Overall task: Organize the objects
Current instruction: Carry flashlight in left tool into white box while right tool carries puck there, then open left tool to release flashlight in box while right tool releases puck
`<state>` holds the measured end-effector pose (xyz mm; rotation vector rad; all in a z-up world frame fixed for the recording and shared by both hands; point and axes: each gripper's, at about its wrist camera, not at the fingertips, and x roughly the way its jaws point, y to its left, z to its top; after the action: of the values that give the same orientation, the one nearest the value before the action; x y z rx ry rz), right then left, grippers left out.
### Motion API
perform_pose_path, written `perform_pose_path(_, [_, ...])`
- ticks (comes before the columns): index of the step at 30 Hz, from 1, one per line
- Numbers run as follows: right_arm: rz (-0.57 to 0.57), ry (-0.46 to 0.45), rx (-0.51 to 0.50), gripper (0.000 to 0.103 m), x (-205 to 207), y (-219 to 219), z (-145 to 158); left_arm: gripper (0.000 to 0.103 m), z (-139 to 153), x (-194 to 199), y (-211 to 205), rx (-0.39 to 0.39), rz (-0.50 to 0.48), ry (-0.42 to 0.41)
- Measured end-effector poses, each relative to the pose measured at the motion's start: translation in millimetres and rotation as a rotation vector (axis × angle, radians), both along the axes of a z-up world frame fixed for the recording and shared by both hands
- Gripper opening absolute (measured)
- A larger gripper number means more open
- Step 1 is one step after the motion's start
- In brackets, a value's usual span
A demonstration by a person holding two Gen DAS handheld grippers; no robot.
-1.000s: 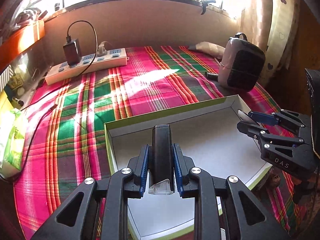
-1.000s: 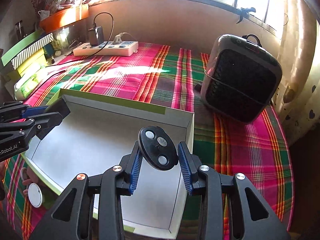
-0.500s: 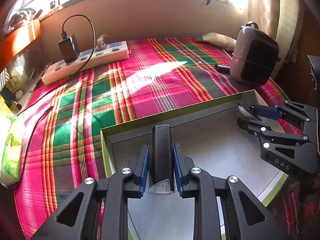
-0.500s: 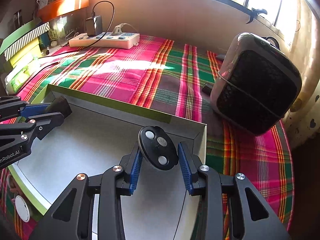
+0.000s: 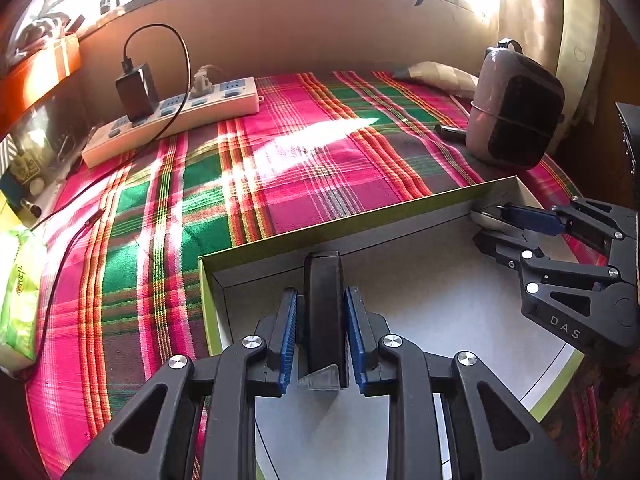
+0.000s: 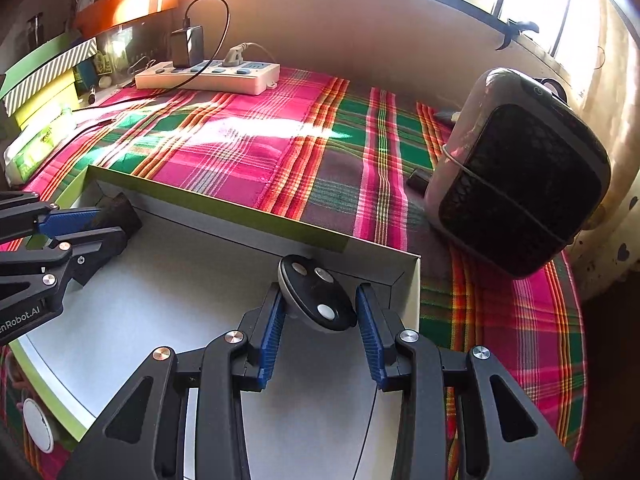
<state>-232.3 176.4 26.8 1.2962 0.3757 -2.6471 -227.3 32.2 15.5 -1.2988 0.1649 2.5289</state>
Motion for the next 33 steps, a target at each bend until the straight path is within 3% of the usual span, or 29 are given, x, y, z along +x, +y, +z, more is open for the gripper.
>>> perform_pose_path(7, [-0.004, 0.000, -0.005, 0.041, 0, 0, 0, 0.027, 0, 1, 1, 0.009, -0.003, -0.002])
perform_pose_path(12, [-0.003, 0.011, -0.007, 0.055, 3, -2, 0, 0.034, 2, 3, 0, 0.014, 0.006, 0.001])
perform_pose_path(33, [-0.041, 0.067, -0.079, 0.057, 46, 7, 23, 0.039, 33, 51, -23, 0.071, 0.039, 0.079])
